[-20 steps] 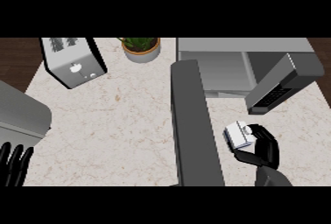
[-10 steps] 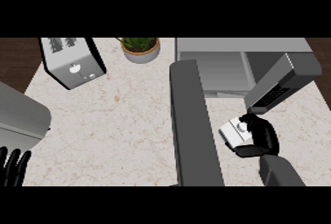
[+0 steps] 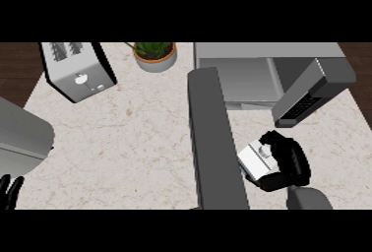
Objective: Pick up the milk, place it into the microwave and close the microwave
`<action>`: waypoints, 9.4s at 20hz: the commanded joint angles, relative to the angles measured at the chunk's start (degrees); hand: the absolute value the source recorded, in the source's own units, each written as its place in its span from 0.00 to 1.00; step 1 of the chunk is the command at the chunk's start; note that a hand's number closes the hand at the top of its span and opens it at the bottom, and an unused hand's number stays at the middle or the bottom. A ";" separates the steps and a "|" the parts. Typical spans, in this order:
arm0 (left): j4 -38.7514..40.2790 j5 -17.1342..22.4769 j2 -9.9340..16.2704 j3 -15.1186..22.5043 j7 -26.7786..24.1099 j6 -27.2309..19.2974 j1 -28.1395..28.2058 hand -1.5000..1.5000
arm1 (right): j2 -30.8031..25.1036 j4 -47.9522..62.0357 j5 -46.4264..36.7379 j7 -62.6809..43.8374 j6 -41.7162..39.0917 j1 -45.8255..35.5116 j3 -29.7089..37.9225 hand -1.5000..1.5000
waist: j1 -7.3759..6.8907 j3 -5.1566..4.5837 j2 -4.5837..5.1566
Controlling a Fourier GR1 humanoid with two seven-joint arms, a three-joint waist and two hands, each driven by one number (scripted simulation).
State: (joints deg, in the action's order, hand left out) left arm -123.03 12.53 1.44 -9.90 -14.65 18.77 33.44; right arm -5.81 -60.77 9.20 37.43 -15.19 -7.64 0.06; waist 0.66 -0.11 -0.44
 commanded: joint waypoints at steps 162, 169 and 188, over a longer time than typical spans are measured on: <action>20.93 -14.55 -0.70 7.32 -7.17 18.10 -13.19 0.00 | 4.03 29.44 -10.30 21.40 17.52 -13.99 7.21 0.00 | 0.63 0.01 -0.10; 21.73 -17.59 -1.38 11.88 -1.34 13.72 -21.22 1.00 | 0.73 12.01 -4.74 18.10 6.64 0.27 6.26 1.00 | 0.96 0.01 0.04; 49.03 -25.17 -1.43 35.64 -0.21 -11.47 -53.37 1.00 | -7.53 -17.09 2.02 4.89 2.88 15.40 10.06 0.00 | 0.68 0.07 0.59</action>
State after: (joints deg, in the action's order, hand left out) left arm -81.32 -12.29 0.20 20.55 -14.40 12.82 -12.02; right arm -12.14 -76.12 12.47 42.90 -13.06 8.60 9.93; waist 1.24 -0.04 -0.03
